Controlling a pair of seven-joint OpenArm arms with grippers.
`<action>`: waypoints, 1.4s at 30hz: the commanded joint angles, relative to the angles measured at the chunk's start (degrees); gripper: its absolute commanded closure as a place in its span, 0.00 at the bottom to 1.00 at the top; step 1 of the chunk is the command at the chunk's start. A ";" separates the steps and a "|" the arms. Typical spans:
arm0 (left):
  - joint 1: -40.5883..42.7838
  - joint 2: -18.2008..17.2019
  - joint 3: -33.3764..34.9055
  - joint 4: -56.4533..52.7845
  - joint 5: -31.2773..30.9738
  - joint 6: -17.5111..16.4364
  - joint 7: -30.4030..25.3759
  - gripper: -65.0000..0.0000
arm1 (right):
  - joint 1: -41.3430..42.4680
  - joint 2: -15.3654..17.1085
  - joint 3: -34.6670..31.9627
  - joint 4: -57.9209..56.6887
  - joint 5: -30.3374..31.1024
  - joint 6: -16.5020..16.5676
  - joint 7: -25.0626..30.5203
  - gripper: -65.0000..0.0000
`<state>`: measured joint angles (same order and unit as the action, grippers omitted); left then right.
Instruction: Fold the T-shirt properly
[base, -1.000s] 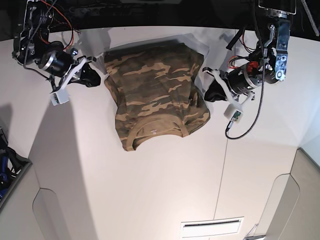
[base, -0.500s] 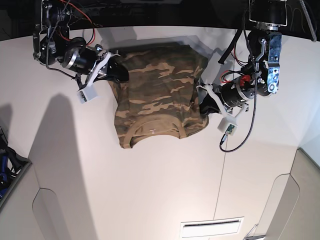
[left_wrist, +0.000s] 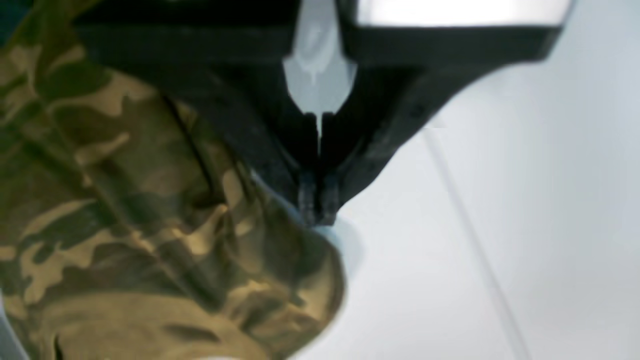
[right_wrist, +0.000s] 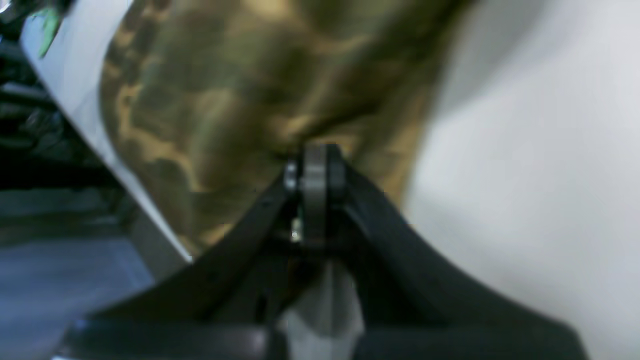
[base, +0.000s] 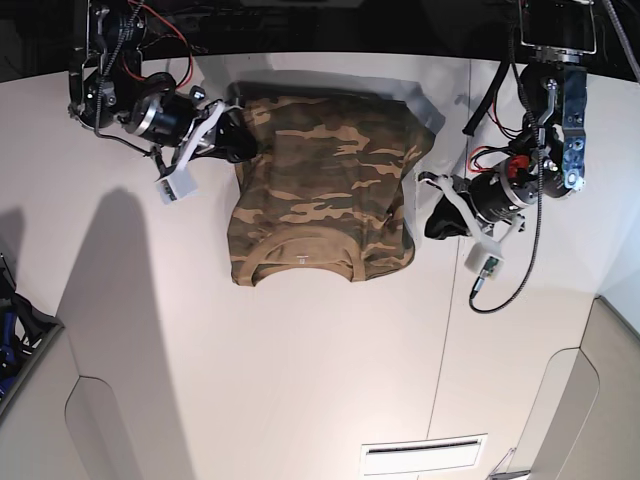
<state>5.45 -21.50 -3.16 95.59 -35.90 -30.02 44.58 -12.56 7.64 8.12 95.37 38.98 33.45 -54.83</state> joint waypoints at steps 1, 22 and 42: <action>0.33 -1.01 -1.16 2.34 -1.55 -0.17 -0.76 1.00 | 0.28 0.76 1.51 1.22 0.92 0.44 0.26 1.00; 47.25 1.40 -24.81 24.44 -4.48 -0.22 3.63 1.00 | -17.66 28.48 5.62 4.20 27.10 1.51 -16.24 1.00; 55.63 -4.07 -7.26 -9.53 4.70 -2.51 -8.52 1.00 | -33.48 27.41 -17.73 -9.75 10.01 -0.07 -3.58 1.00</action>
<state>60.42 -25.19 -10.04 85.52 -30.59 -32.01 36.51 -45.54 34.26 -9.98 85.10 48.34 33.15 -57.41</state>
